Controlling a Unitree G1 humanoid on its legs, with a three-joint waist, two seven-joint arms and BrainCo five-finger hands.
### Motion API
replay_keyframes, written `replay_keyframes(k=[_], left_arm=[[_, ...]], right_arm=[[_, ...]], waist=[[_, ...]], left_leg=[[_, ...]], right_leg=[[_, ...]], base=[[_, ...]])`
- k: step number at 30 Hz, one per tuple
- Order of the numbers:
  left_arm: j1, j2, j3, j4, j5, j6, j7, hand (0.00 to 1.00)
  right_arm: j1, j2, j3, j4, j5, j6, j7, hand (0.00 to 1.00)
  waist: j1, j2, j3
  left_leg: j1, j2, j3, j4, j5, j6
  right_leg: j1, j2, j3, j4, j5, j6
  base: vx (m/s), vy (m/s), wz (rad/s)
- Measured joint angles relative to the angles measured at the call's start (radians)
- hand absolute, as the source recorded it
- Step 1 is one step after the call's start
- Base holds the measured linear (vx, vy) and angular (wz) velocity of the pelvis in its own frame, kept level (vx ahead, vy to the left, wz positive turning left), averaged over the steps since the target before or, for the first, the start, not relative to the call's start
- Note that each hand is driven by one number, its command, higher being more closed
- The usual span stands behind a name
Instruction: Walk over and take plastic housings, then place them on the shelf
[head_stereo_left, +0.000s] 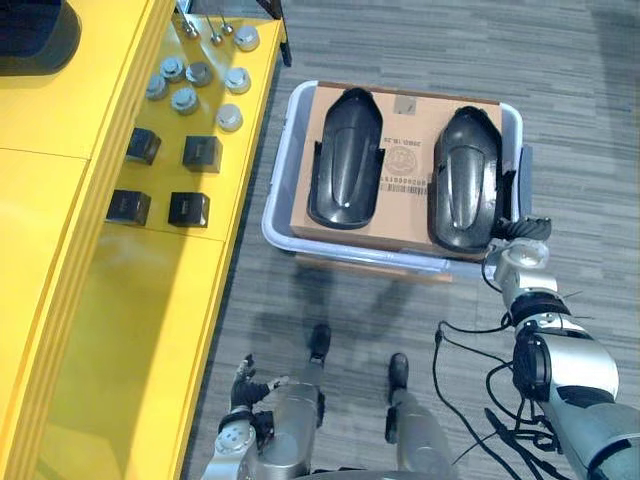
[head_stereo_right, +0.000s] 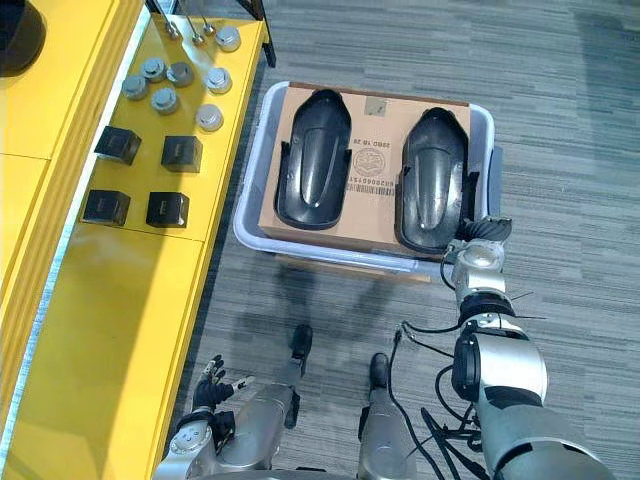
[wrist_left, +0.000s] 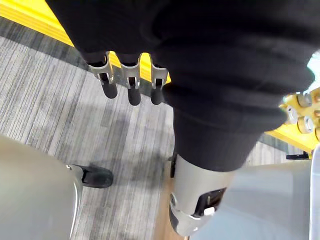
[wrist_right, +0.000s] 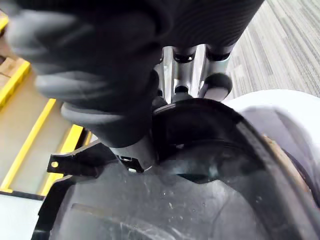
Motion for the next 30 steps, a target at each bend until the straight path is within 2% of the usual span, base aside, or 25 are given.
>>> replay_keyframes(k=[4,8,14,19,24,30], left_arm=[[0.01,0.0,0.001,-0.039,0.0,0.005,0.0,0.0],[0.048,0.001,0.01,-0.184,0.002,0.009,-0.002,0.0],[0.062,-0.003,0.01,-0.422,0.004,0.007,-0.007,0.0],[0.063,-0.03,0.01,-0.623,0.003,-0.005,0.005,0.0],[0.048,-0.055,-0.003,-0.8,0.003,-0.025,0.034,0.0],[-0.059,-0.057,-0.085,-0.838,-0.013,-0.024,0.067,0.0]], right_arm=[[0.13,0.019,-0.002,-0.249,-0.031,-0.004,-0.011,1.0],[0.262,0.089,-0.022,-0.446,-0.1,-0.003,-0.048,1.0],[0.406,0.152,-0.022,-0.679,-0.226,-0.006,-0.057,1.0],[0.475,0.207,-0.009,-0.827,-0.288,-0.008,-0.065,1.0],[0.517,0.274,0.092,-0.981,-0.354,-0.013,-0.045,1.0],[0.522,0.338,0.222,-1.1,-0.415,-0.044,-0.019,1.0]], waist=[[-0.004,-0.006,-0.003],[-0.027,-0.021,-0.013],[-0.056,-0.048,-0.085],[-0.054,-0.047,-0.137],[-0.055,-0.046,-0.19],[-0.054,-0.048,-0.237]], left_leg=[[0.004,0.0,0.001,0.001,0.0,0.0],[0.044,0.0,0.001,0.0,-0.002,0.004],[0.063,0.007,-0.003,0.0,-0.01,-0.003],[0.078,0.006,-0.006,-0.006,-0.017,-0.01],[0.096,0.004,-0.005,-0.006,-0.028,-0.013],[0.112,0.004,-0.004,-0.006,-0.027,-0.013]], right_leg=[[0.005,-0.001,0.007,-0.001,0.001,0.002],[0.049,-0.002,0.006,-0.013,0.005,0.011],[0.075,0.005,0.001,-0.025,0.004,0.012],[0.092,0.005,-0.01,-0.025,-0.005,0.009],[0.109,0.002,-0.011,-0.024,-0.015,0.007],[0.124,0.001,-0.019,-0.024,-0.016,0.006]], base=[[0.0,0.0,0.0],[0.04,-0.035,-0.01],[0.03,-0.049,0.0],[-0.02,-0.022,0.03],[-0.01,-0.005,0.0],[0.0,-0.008,0.04]])
